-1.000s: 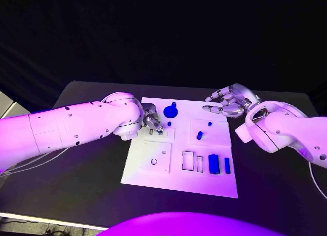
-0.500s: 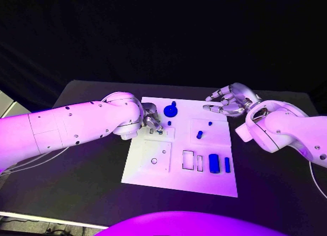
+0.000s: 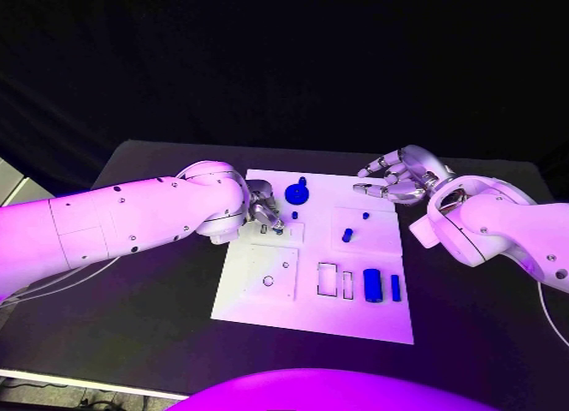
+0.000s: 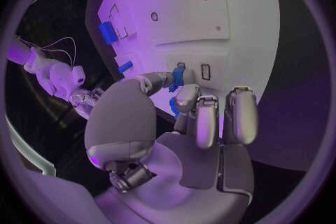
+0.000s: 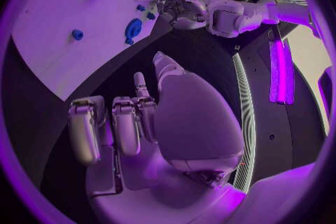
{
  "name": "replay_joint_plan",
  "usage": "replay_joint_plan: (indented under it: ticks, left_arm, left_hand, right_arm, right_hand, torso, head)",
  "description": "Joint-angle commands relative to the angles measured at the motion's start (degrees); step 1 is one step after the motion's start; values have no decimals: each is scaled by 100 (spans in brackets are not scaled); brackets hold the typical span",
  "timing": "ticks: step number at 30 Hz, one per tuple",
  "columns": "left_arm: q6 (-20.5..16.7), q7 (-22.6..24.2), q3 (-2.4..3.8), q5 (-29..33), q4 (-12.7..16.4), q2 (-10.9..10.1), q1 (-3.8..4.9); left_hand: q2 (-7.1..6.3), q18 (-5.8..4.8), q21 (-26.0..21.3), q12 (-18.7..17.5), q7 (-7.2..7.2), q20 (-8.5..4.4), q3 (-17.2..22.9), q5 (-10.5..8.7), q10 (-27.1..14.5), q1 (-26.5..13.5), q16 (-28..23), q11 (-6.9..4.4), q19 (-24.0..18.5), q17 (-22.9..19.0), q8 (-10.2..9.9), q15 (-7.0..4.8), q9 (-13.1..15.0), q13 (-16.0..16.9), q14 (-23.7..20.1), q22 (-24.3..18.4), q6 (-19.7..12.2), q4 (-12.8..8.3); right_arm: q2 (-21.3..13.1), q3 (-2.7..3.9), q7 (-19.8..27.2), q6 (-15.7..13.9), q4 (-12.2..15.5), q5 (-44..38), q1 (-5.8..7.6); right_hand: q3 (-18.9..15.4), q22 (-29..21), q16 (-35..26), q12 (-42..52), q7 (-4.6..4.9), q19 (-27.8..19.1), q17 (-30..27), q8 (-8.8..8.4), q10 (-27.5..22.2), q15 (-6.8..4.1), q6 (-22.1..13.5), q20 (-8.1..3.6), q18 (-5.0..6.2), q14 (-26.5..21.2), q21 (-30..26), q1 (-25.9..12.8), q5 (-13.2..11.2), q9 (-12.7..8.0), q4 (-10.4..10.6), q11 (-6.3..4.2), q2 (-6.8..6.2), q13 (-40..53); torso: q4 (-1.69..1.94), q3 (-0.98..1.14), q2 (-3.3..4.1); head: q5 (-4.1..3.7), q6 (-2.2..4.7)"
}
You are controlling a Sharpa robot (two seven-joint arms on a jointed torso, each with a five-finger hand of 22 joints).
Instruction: Assemble the parts on the task board
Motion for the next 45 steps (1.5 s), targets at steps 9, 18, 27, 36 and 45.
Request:
replay_joint_plan:
  ticks: [9, 18, 27, 36, 45]
  left_arm:
    - [261, 66, 0, -46, 33, -8, -8]
    - [301, 74, 1, -68, 53, -23, -7]
    - [326, 68, 2, -82, 11, -7, -7]
    - [433, 55, 3, -60, -81, 68, -5]
    - [810, -32, 3, 78, -233, 167, 1]
  left_hand:
    - [33, -64, 31, 21, -50, 0, 1088, 23, 47, 21, 22, -20, 37, 1309, 31, -47, 2, 6, 538, 104, 96, -1123]
    - [22, -65, 33, 31, -52, -2, 1100, 25, 58, 25, 24, -22, 40, 1314, 30, -48, -1, 21, 540, 108, 106, -1137]
    - [14, -65, 33, 35, -53, -4, 1112, 27, 65, 28, 23, -23, 38, 1311, 29, -49, -3, 28, 539, 107, 118, -1148]
    - [14, -65, 33, 35, -53, -4, 1112, 27, 65, 28, 23, -23, 38, 1311, 29, -49, -3, 28, 539, 107, 118, -1148]
    - [-6, -65, 35, 64, -54, -8, 1139, 73, 95, 17, 32, -24, 38, 1332, 21, -50, -13, 73, 545, 109, 144, -1164]
  right_arm:
    - [6, 0, 33, 90, -15, -94, -9]
    - [13, 0, 30, 97, -36, -95, -19]
    - [13, 0, 27, 96, -43, -99, -23]
    - [14, 0, 26, 98, -45, -100, -24]
    - [14, 0, 22, 108, -44, -102, -24]
  right_hand:
    - [34, 1393, -11, -37, -4, 508, 1425, 40, 226, -48, -45, -48, -36, 576, -36, -20, 18, -4, 1, -22, 9, 1144]
    - [34, 1393, -11, -37, -4, 508, 1425, 40, 226, -48, -45, -48, -36, 576, -36, -20, 18, -4, 1, -22, 9, 1144]
    - [38, 1393, -11, -41, -4, 509, 1425, 48, 222, -48, -51, -48, -36, 577, -36, -38, 33, -5, 5, -22, -6, 1139]
    - [38, 1393, -11, -41, -4, 509, 1425, 48, 222, -48, -51, -48, -36, 577, -36, -38, 33, -5, 5, -22, -6, 1139]
    - [38, 1393, -11, -41, -4, 509, 1425, 48, 222, -48, -51, -48, -36, 577, -36, -38, 33, -5, 5, -22, -6, 1139]
  torso:
    - [2, 3, 0]
    - [1, 0, 1]
    - [3, 4, 2]
    - [-4, 8, 6]
    - [-5, 14, 1]
  head:
    - [2, -18]
    - [4, -18]
    - [4, -13]
    - [-1, -25]
    - [-8, -46]
